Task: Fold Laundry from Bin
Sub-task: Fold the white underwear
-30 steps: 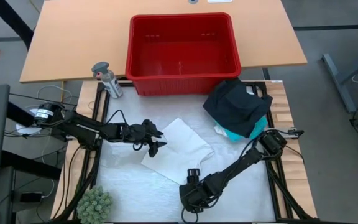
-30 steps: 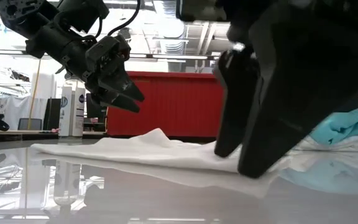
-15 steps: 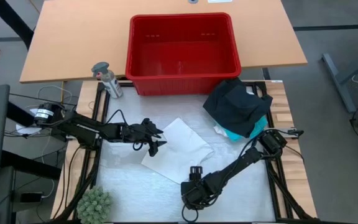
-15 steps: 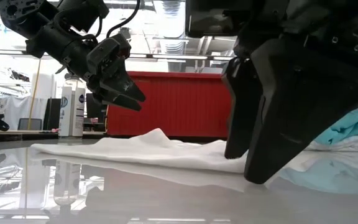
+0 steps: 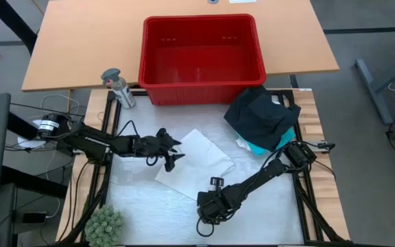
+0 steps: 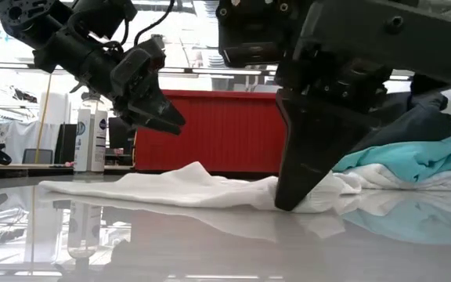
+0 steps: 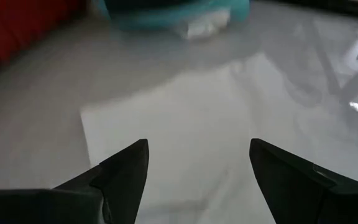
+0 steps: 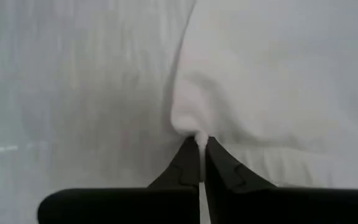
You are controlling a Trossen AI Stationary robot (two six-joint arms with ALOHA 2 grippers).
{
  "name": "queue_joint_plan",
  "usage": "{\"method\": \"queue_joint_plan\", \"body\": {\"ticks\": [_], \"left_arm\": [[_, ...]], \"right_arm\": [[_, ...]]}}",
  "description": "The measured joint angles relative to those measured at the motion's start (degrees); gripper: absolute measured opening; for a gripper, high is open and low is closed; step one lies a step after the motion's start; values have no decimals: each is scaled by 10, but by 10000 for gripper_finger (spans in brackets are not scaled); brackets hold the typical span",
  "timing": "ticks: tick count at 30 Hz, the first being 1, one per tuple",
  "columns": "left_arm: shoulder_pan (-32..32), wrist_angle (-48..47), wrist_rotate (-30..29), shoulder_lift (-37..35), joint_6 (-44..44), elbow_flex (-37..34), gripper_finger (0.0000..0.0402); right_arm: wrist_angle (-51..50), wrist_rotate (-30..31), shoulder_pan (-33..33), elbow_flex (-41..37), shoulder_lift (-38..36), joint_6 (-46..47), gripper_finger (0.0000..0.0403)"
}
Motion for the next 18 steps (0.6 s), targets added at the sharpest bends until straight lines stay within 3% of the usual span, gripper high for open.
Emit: {"method": "queue_joint_plan", "body": {"ticks": [3, 10, 15, 18], "left_arm": [[20, 49, 9, 0, 54, 0, 268], [89, 26, 129, 0, 110, 19, 268], [85, -7, 191, 8, 141, 20, 268], [71, -20, 195, 31, 157, 20, 268]], "right_arm": [[-5, -6, 4, 5, 1, 7, 26], [-16, -27, 28, 21, 1, -9, 26], [-26, -37, 44, 21, 1, -23, 26], [-35, -39, 51, 21, 0, -23, 26]]}}
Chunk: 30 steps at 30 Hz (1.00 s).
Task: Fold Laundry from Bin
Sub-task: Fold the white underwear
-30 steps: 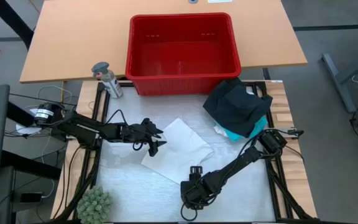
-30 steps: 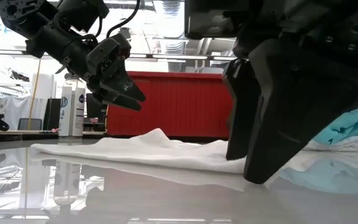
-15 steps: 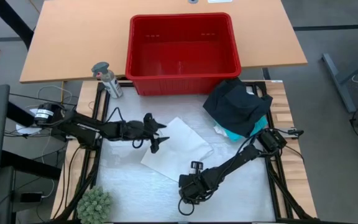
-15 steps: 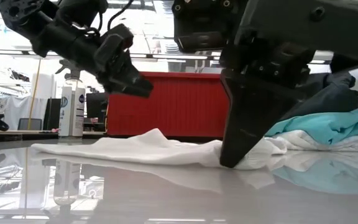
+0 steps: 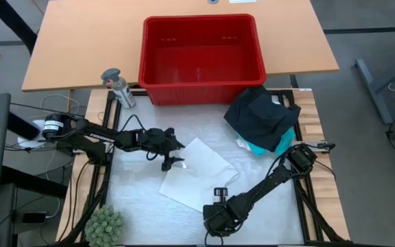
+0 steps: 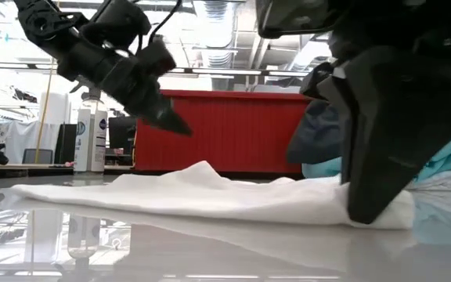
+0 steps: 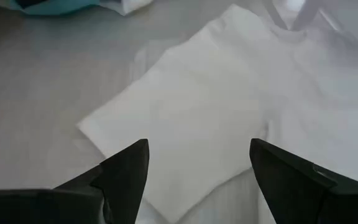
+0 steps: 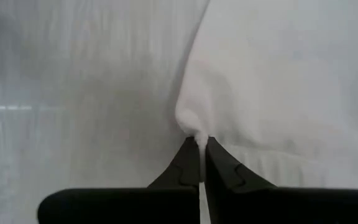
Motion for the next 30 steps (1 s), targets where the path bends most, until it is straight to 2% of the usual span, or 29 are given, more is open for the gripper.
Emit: {"method": "queue_joint_plan", "body": {"ticks": [5, 10, 16, 21, 27, 30], "left_arm": [[-14, 53, -6, 61, 36, 2, 268], [-13, 62, -22, 128, 42, 24, 266], [-12, 59, -18, 186, 48, 48, 243], [-11, 41, -5, 199, 37, 58, 227], [-11, 4, -2, 195, 26, 58, 221], [-11, -7, -3, 194, 12, 59, 221]], "right_arm": [[-23, -3, 10, 17, -1, -15, 26], [-32, -23, 17, 31, -1, -47, 26], [-41, -30, 21, 34, -2, -52, 26], [-42, -37, 24, 34, -2, -51, 26], [-25, -105, 23, 34, -2, -13, 26], [-2, -117, 23, 34, -5, 24, 26]]}}
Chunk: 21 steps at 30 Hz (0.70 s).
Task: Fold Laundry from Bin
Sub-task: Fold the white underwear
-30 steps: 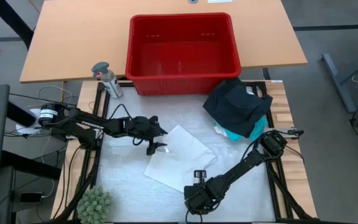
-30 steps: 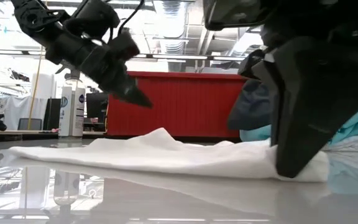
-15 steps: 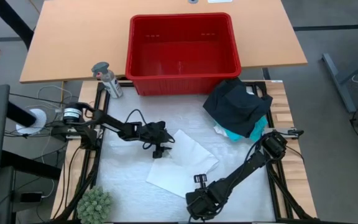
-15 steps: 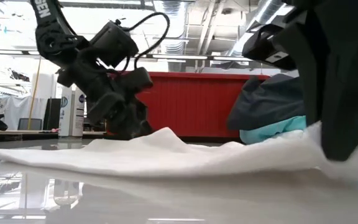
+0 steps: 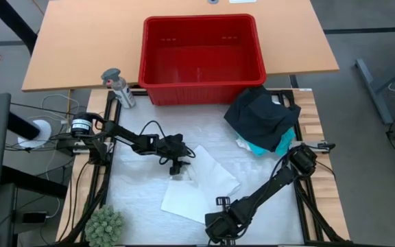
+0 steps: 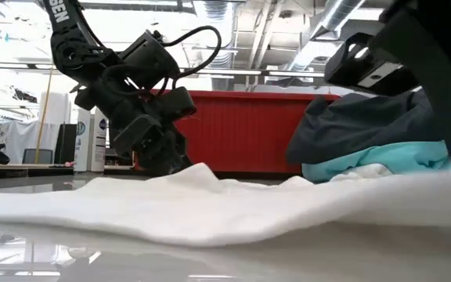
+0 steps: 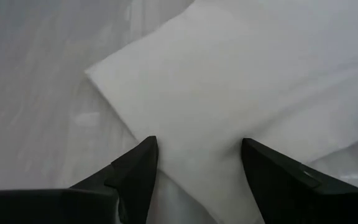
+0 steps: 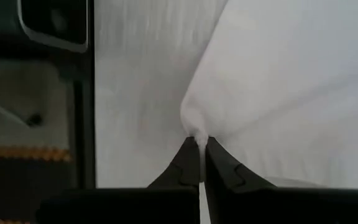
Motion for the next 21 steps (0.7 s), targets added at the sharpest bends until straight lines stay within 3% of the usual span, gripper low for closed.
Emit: {"method": "queue_joint_plan", "body": {"ticks": [4, 16, 21], "left_arm": [[0, -1, 0, 0, -22, 0, 221], [-1, -15, 11, 0, -55, -1, 221], [-4, -16, 13, 1, -65, -1, 221]], "right_arm": [[11, 9, -9, 0, -13, 65, 26], [-25, 40, -40, 0, -51, 142, 26], [-89, 113, -48, 0, -83, 255, 26]]}}
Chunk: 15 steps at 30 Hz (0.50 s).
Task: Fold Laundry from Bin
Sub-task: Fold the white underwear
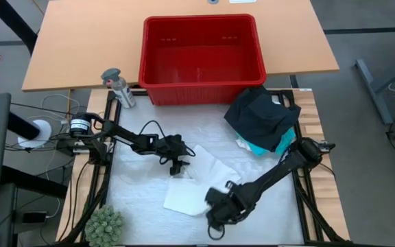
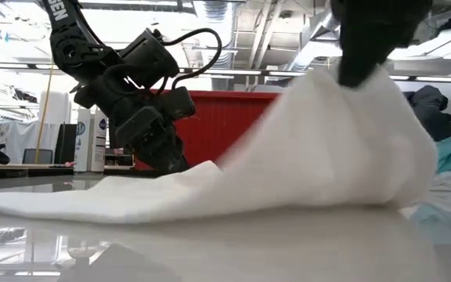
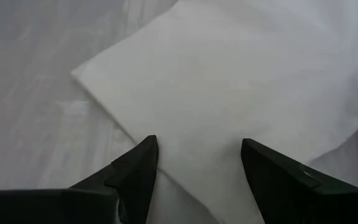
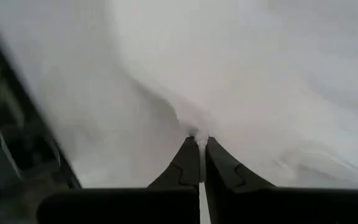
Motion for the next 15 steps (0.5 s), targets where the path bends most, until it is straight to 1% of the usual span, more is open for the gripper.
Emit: {"method": "queue_joint_plan", "body": {"ticks": [2, 7, 10, 12, 15], "left_arm": [[-3, 0, 0, 0, 0, 0, 221], [-11, 0, 0, 0, 1, 0, 221], [-14, 0, 0, 1, 0, 0, 221], [-15, 0, 0, 1, 0, 0, 221], [-16, 0, 0, 1, -2, -1, 221]], "right_arm": [[-32, 23, -12, 0, -21, 66, 26], [-74, 40, -44, 0, -47, 140, 26], [-109, 2, -59, 0, -43, 146, 26], [-106, -20, -65, -8, -37, 146, 26], [-98, -25, -71, -29, -32, 157, 26]]}}
